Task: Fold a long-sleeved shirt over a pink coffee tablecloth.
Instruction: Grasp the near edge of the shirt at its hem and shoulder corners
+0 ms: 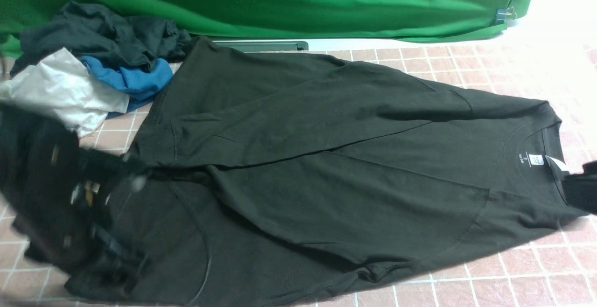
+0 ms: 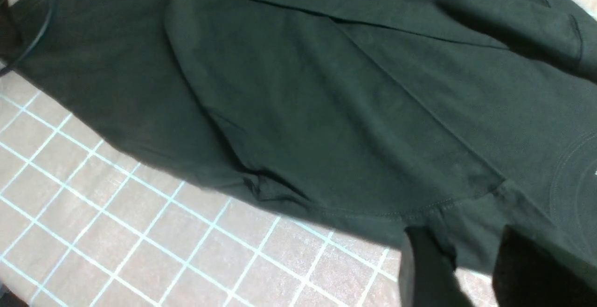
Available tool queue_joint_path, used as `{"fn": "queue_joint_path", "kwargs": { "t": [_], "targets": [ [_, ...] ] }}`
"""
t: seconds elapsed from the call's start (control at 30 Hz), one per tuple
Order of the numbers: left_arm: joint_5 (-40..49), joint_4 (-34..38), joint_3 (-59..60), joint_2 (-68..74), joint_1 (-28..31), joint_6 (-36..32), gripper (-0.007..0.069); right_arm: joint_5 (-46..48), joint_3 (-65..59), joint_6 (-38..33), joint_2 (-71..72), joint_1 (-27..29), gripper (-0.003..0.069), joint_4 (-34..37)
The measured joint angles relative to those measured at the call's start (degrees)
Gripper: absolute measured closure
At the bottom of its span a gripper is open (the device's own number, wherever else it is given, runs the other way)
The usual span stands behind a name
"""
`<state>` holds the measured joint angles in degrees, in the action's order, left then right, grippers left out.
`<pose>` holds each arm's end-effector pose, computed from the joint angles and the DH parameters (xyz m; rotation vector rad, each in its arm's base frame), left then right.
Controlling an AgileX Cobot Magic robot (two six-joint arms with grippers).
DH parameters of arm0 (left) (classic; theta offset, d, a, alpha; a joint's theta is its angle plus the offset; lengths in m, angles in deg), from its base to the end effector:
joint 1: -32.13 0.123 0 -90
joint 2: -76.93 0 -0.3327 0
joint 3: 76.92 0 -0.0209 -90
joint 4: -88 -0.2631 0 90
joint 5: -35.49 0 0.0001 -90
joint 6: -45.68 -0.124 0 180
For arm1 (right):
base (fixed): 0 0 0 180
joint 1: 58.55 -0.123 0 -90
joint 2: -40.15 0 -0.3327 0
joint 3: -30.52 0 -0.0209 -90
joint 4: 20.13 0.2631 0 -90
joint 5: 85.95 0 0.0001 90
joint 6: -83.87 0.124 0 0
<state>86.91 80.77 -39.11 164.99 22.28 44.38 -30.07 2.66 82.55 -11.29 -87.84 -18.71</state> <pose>0.2192 -0.0257 0.1950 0.4166 3.0552 0.1492 0.1161 0.0681 0.3645 -0.6207 2.2926 0.2670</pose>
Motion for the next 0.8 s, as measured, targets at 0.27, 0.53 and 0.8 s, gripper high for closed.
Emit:
{"fn": "queue_joint_path", "kwargs": {
  "t": [0.27, 0.53, 0.8],
  "targets": [
    [-10.56, -7.64, 6.89, -1.17, 2.12, 12.96, 0.0197, -1.91, -2.9, -0.8, 0.0, 0.0, 0.045, 0.62],
    [-12.67, 1.17, 6.89, -1.17, 13.74, 3.5, 0.0201, -2.03, -3.0, -0.99, 0.0, 0.0, 0.0449, 2.1],
    [-15.72, 8.56, 6.96, -1.17, 16.42, -5.83, 0.0201, -4.05, -3.0, -2.13, 0.0, 0.0, 0.0449, 3.9]
  ]
}}
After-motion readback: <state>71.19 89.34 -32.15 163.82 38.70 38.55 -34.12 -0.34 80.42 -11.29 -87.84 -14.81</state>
